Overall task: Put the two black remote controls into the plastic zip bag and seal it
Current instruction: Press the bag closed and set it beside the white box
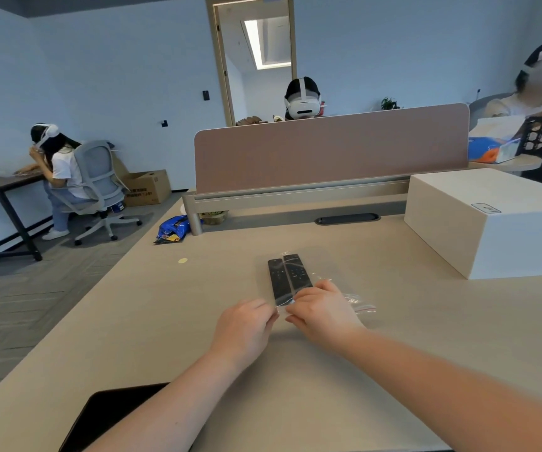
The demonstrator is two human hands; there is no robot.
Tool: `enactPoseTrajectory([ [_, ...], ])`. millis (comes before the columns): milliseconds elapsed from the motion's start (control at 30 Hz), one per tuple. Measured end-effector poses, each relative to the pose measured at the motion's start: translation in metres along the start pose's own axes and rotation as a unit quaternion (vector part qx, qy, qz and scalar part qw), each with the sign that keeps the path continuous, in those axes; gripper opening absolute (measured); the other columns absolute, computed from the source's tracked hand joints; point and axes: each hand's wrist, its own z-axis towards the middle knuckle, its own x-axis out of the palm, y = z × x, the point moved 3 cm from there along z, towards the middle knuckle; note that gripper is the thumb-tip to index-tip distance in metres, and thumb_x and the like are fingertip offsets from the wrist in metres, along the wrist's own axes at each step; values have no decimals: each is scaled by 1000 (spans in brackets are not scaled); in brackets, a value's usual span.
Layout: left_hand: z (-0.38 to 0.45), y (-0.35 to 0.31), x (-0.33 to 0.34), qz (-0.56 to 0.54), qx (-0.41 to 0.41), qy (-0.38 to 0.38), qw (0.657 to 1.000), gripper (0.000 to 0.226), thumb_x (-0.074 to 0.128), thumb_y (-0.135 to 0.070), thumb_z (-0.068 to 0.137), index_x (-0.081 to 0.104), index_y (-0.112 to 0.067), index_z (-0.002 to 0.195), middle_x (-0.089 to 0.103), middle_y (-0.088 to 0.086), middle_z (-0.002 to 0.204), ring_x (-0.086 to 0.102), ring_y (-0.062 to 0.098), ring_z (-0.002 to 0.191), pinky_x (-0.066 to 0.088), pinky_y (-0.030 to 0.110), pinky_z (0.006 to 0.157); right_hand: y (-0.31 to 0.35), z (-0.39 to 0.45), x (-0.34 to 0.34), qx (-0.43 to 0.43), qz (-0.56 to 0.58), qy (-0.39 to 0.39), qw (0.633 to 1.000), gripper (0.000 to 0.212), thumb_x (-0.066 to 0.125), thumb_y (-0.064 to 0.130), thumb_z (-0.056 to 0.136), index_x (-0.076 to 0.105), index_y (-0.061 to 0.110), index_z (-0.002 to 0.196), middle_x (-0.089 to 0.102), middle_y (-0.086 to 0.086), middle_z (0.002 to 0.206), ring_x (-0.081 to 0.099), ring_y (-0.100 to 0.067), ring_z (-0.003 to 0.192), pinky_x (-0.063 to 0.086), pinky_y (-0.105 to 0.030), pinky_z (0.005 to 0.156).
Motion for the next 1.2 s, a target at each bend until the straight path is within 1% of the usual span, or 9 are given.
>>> enactPoseTrajectory([
  [133,0,-3,-1,-36,3,6,999,13,63,-29,73,65,-21,62,63,-5,58,63,20,55,43,21,40,3,3,7,4,-22,4,1000,20,79,30,64,65,25,50,63,8,49,64,-10,54,23,-28,62],
  [300,0,3,0,-105,-57,37,992,20,58,-30,89,69,-15,81,69,6,81,61,29,82,48,37,64,0,6,5,9,-18,7,1000,18,68,31,65,64,26,48,62,8,44,63,-10,49,23,-26,63],
  [467,-1,4,2,-124,-65,54,989,20,59,-30,89,71,-15,83,69,6,84,62,28,86,50,38,68,-1,9,4,3,-27,13,1000,24,61,36,66,61,24,44,58,7,39,59,-10,43,19,-27,61],
  [567,-1,3,2,-120,-70,63,988,20,58,-31,90,71,-16,87,70,4,89,61,26,90,49,36,71,-1,9,5,0,-18,12,1000,26,60,36,68,61,24,45,60,7,40,60,-12,44,24,-24,63],
  [667,-1,3,1,-125,-73,65,987,20,58,-31,90,72,-17,89,71,4,91,62,25,91,47,35,72,0,8,9,-12,15,42,999,28,54,30,81,69,21,59,70,2,55,65,-19,58,34,-28,66],
  [800,-2,2,2,-120,-68,62,988,20,58,-30,90,72,-16,86,72,4,89,62,26,90,48,34,70,1,8,9,-15,12,42,999,32,48,25,86,72,21,65,73,0,61,65,-22,63,25,-29,70],
  [900,-2,2,2,-116,-64,55,990,20,58,-29,89,72,-16,84,72,3,87,63,26,89,47,33,68,1,9,11,-16,-20,43,999,25,57,24,78,69,24,56,66,4,49,62,-18,53,19,-26,67],
  [1033,-2,5,4,-110,-53,48,991,22,58,-30,86,70,-14,76,71,4,79,64,28,81,49,35,61,5,9,9,-30,-43,54,997,18,73,22,61,63,25,46,57,5,39,56,-12,43,30,-23,57],
  [1200,-1,6,4,-107,-47,56,992,23,55,-29,84,69,-14,74,70,4,79,64,29,80,48,36,60,5,9,13,-53,-50,64,995,16,75,16,53,62,24,48,58,6,42,57,-14,46,30,-26,63],
])
